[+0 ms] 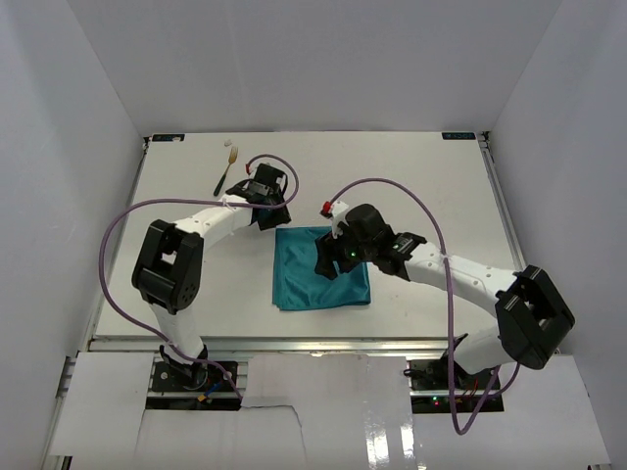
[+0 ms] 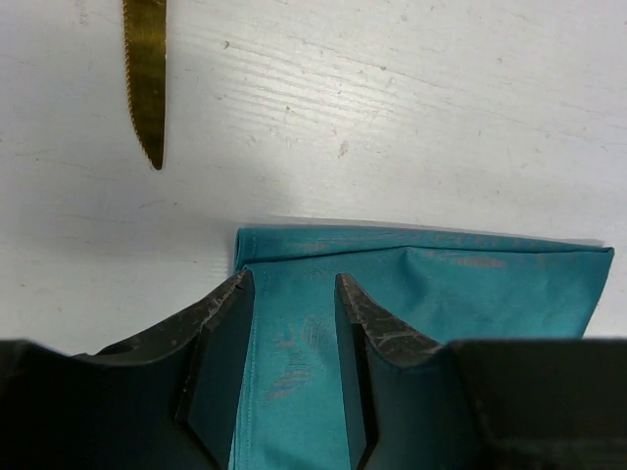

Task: Fold the napkin into a case and place the utensils inside
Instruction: Fold the napkin at the center of the board.

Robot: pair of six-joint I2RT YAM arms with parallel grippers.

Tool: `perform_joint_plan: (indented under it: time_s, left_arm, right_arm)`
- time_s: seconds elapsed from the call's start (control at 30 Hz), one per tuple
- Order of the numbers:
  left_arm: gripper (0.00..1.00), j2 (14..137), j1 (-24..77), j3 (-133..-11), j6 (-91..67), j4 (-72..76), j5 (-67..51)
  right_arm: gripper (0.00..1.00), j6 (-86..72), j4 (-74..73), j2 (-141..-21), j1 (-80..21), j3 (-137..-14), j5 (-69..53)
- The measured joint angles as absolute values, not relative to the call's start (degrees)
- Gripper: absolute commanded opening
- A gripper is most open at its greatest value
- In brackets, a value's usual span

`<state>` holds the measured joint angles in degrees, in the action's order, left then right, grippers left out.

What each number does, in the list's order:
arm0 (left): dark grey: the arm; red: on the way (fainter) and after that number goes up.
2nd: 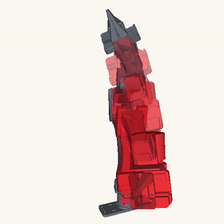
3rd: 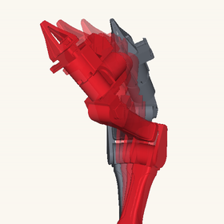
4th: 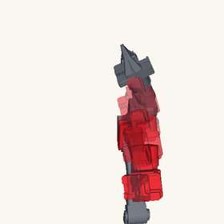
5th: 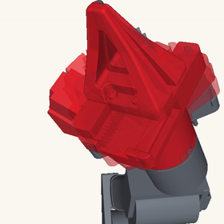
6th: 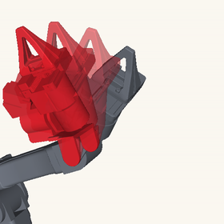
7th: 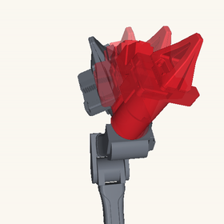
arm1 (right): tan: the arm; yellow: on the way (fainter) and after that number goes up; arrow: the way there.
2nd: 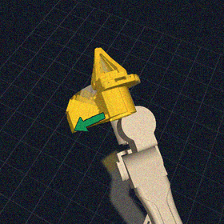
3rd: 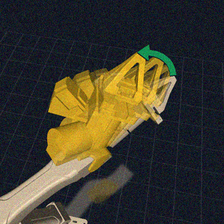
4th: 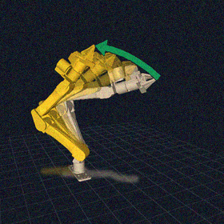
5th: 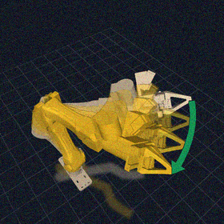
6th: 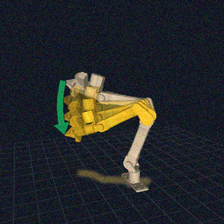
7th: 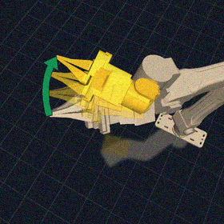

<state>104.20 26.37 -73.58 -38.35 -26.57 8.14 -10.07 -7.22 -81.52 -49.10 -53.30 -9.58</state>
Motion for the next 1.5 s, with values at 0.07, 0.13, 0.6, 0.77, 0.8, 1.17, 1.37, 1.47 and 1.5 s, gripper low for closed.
perform_joint_plan:
  time_s: [0.07,0.13,0.6,0.77,0.8,1.17,1.37,1.47,1.5]
  left_arm:
    - [0.50,104.66,26.37,-73.76,-37.98,-26.65,8.62]
    - [0.50,105.12,26.37,-73.76,-37.69,-26.98,8.97]
    - [0.06,108.73,26.37,-73.89,-36.91,-27.70,8.14]
    - [0.00,108.73,26.37,-74.13,-36.67,-27.86,7.99]
    - [0.00,108.73,26.37,-74.24,-36.62,-27.92,7.99]
    - [0.00,108.09,26.37,-74.85,-35.38,-28.01,7.88]
    - [0.00,105.69,26.37,-75.22,-34.70,-28.05,7.16]
    - [0.00,105.32,26.37,-76.12,-34.24,-27.97,6.92]
    - [0.00,105.32,26.37,-76.36,-34.06,-27.94,6.87]
  right_arm:
    - [0.70,-11.00,-7.49,-81.38,-45.87,-51.94,-9.08]
    - [0.72,-11.73,-7.60,-81.30,-42.57,-50.76,-8.47]
    - [0.70,-13.15,-7.99,-92.88,-31.07,-56.01,-2.48]
    - [0.67,-13.69,-7.97,-99.20,-29.39,-58.28,-2.50]
    - [0.66,-13.80,-8.05,-100.33,-28.99,-58.83,-2.50]
    - [0.61,-15.42,-7.31,-104.88,-26.63,-63.66,-3.86]
    - [0.59,-17.02,-6.37,-106.04,-25.43,-63.79,-5.78]
    - [0.58,-18.28,-5.34,-106.56,-24.71,-64.07,-6.63]
    - [0.57,-18.85,-5.06,-106.63,-24.40,-64.07,-7.01]
